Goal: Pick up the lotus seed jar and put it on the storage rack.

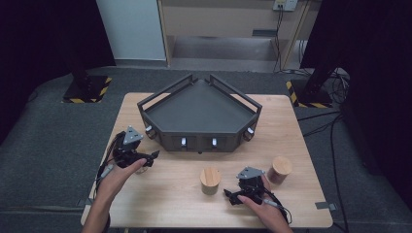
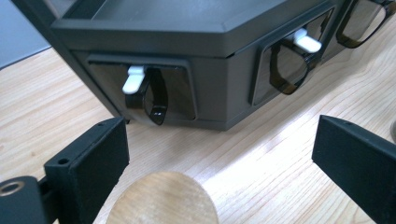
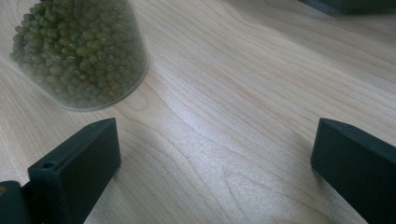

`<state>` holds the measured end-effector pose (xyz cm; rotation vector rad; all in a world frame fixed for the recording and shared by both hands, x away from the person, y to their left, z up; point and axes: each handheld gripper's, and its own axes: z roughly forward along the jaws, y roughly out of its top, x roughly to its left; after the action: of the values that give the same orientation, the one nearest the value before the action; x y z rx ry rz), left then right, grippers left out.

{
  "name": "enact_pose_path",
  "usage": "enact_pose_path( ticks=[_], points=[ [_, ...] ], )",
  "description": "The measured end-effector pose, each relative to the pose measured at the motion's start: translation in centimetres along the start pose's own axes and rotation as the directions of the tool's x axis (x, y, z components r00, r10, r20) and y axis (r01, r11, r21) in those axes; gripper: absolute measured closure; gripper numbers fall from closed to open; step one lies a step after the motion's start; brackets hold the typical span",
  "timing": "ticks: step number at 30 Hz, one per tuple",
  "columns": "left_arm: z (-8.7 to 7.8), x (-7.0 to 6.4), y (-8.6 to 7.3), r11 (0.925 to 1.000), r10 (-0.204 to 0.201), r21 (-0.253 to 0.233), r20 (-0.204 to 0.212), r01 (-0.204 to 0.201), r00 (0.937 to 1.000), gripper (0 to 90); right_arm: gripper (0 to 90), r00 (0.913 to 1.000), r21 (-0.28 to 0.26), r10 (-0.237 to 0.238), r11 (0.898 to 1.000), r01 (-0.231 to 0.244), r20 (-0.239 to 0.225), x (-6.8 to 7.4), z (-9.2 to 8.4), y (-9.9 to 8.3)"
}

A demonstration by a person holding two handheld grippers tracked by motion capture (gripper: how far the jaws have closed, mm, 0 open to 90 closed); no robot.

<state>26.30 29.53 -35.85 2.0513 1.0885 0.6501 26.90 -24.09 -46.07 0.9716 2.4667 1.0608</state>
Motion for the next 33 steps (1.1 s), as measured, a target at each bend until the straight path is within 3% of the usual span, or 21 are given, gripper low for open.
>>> enact_pose_path(
  ticks=[18,33],
  points=[
    [0.1,1.2,-2.2,0.9993,-0.033,0.015,-0.053,0.034,0.9980,2.6,1.6,1.0000,0.000,0.001,1.000,-0.001,0.000,0.0,0.0,0.0],
    [1.2,1.7,-3.7,0.9960,-0.070,0.052,-0.054,0.073,0.9961,2.6,1.6,1.0000,0.000,0.001,1.000,-0.001,0.000,0.0,0.0,0.0]
  ],
)
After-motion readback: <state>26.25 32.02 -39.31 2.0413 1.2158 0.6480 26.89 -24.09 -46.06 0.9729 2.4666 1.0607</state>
